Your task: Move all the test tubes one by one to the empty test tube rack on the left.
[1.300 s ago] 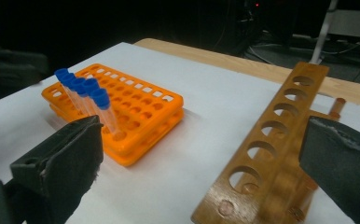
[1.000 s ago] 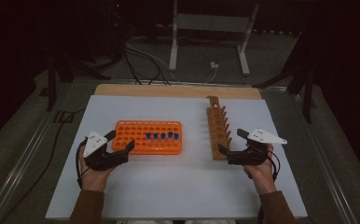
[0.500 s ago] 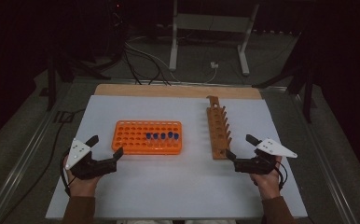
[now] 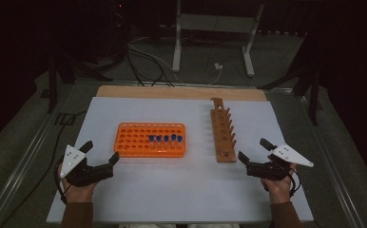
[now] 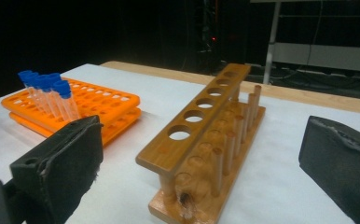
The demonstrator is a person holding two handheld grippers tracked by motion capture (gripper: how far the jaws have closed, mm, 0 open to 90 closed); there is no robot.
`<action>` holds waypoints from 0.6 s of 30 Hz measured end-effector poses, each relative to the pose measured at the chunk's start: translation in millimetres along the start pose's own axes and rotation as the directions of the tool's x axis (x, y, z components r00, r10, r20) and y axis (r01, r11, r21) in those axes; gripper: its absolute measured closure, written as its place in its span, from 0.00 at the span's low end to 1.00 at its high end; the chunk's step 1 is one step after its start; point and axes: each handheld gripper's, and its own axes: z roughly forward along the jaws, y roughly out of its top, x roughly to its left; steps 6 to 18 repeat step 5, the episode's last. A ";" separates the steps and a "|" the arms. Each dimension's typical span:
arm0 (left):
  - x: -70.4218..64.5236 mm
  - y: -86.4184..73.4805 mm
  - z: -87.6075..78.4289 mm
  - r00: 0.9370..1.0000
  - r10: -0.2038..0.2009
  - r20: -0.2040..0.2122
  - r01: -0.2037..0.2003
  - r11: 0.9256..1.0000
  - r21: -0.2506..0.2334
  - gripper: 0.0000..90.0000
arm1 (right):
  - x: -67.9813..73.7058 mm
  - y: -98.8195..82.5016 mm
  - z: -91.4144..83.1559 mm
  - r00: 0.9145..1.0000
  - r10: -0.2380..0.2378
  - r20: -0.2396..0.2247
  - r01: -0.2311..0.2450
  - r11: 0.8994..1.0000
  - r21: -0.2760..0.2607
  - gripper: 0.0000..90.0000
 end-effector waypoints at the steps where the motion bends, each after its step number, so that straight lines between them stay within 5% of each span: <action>1: 0.4 -0.4 -0.4 1.000 -0.001 -0.005 0.001 1.000 0.000 0.01 | -0.6 -0.5 -0.3 1.000 0.003 0.000 -0.003 1.000 -0.001 0.00; 5: 3.9 -2.5 -1.1 0.999 -0.032 -0.016 0.032 0.999 0.001 0.01 | -0.5 -1.2 0.1 1.000 0.002 0.013 -0.002 1.000 0.002 0.00; 18: 3.9 -2.5 -1.1 0.999 -0.032 -0.016 0.032 0.999 0.001 0.01 | -0.5 -1.2 0.1 1.000 0.002 0.013 -0.002 1.000 0.002 0.00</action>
